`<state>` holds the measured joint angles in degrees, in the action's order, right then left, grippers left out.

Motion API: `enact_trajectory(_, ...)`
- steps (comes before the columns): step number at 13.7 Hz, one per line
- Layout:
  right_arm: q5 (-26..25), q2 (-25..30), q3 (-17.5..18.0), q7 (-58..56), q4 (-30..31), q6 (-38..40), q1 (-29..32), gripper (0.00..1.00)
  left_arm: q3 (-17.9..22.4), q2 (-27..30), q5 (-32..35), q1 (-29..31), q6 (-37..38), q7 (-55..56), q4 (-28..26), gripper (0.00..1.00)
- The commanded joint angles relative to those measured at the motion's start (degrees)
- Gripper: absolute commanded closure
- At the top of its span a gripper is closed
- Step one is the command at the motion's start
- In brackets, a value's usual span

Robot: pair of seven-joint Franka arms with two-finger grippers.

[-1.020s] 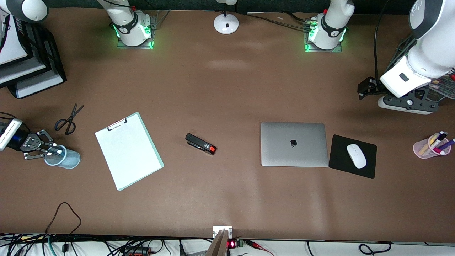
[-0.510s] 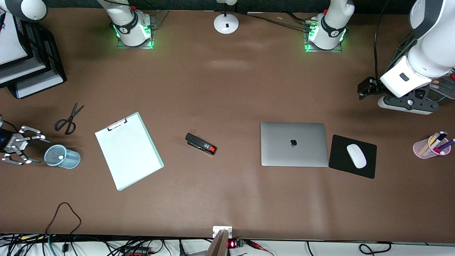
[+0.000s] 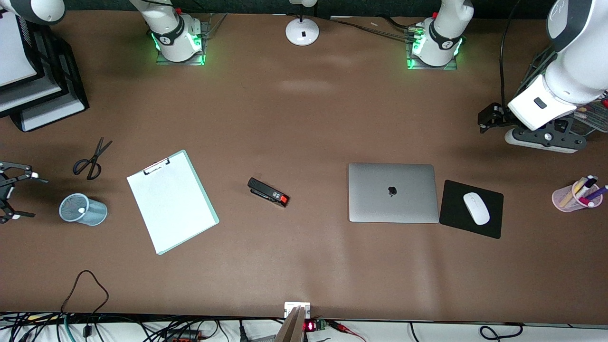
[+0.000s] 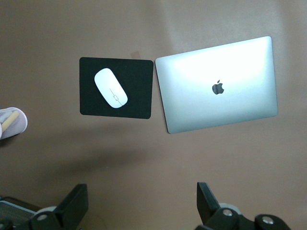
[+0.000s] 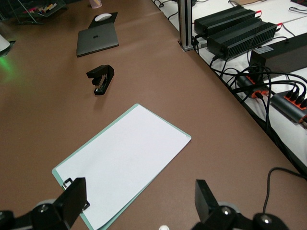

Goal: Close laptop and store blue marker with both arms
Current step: 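Open the right gripper to release the marker into the cup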

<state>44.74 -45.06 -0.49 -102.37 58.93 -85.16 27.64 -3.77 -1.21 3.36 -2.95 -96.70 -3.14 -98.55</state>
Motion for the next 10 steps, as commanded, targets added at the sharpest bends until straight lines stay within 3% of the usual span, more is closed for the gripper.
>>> enact_trajectory(1, -5.60, 5.32, 0.05, 7.77, -0.66, 1.22, -3.37, 0.00, -0.01, -0.55, 0.24, -0.13, 0.72, -0.29, 1.25, 0.00)
enact_trajectory(5, -11.94, 9.72, 0.05, 19.20, -0.66, 1.14, -9.96, 0.00, 0.08, -0.29, 0.16, 0.22, 0.81, -0.37, 1.34, 0.00)
enact_trajectory(10, -19.75, 11.14, -0.22, 36.41, -0.75, 0.35, -19.19, 0.00, 0.08, -0.46, 0.16, 0.31, 0.46, -0.29, 1.34, 0.00)
